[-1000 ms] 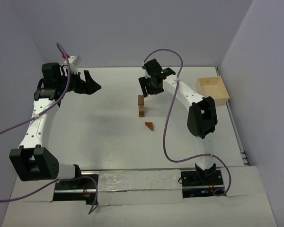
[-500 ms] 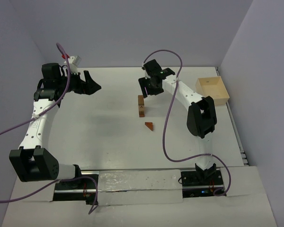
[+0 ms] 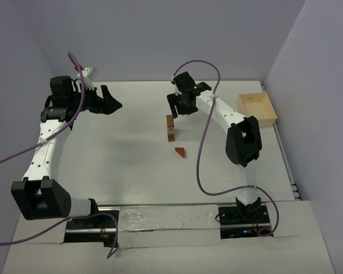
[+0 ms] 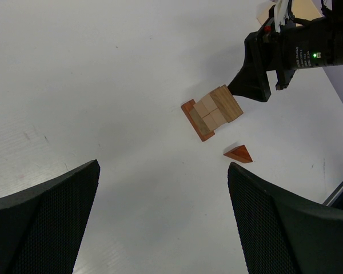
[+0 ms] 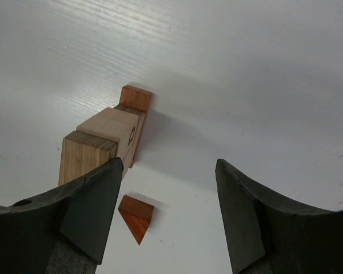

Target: Build the wood block tower

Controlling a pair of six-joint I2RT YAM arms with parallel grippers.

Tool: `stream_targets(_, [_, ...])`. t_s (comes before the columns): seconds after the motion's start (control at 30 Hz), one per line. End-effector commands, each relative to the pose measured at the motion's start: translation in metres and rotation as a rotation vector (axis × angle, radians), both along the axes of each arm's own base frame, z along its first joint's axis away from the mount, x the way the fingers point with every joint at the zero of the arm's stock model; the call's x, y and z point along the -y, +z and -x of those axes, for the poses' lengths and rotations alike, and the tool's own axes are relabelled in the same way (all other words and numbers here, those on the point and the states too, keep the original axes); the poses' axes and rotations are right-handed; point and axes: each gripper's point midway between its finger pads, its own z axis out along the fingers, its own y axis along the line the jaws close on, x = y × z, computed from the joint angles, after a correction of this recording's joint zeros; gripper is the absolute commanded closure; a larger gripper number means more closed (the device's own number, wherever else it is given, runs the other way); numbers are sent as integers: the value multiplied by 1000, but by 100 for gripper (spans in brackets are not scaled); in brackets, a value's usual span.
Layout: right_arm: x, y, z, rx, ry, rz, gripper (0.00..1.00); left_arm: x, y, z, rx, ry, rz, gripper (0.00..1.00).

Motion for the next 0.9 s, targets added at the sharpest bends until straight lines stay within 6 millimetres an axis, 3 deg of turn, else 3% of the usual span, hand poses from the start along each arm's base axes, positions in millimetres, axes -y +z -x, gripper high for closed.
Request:
stream_targets(0.0, [2, 10, -3, 21, -13, -2, 27, 2, 13, 6, 46, -14, 0, 1])
stream_targets(0.17, [22, 13, -2, 27, -43, 7, 27, 1, 14, 6, 53, -13, -10, 1])
stream_targets(0.3, [52, 41, 6, 72, -62, -13, 30, 2, 17, 10, 65, -17, -14, 1])
stream_targets(0.33, [57, 35, 9, 58, -61, -2, 31, 1, 17, 10, 68, -16, -15, 1])
stream_targets(0.4, [64, 48, 23, 81, -29, -15, 31, 2, 18, 12, 76, -19, -15, 1])
stream_targets(0.53, [59, 59, 60, 93, 26, -123, 31, 2, 16, 14, 68, -19, -16, 1])
stream_targets(0.73, [47, 25, 112, 53, 26, -285, 30, -5, 23, 17, 109, 37, -22, 1])
stream_targets(0.87, [36, 12, 130, 40, 34, -315, 32, -6, 27, 20, 115, 55, -19, 1])
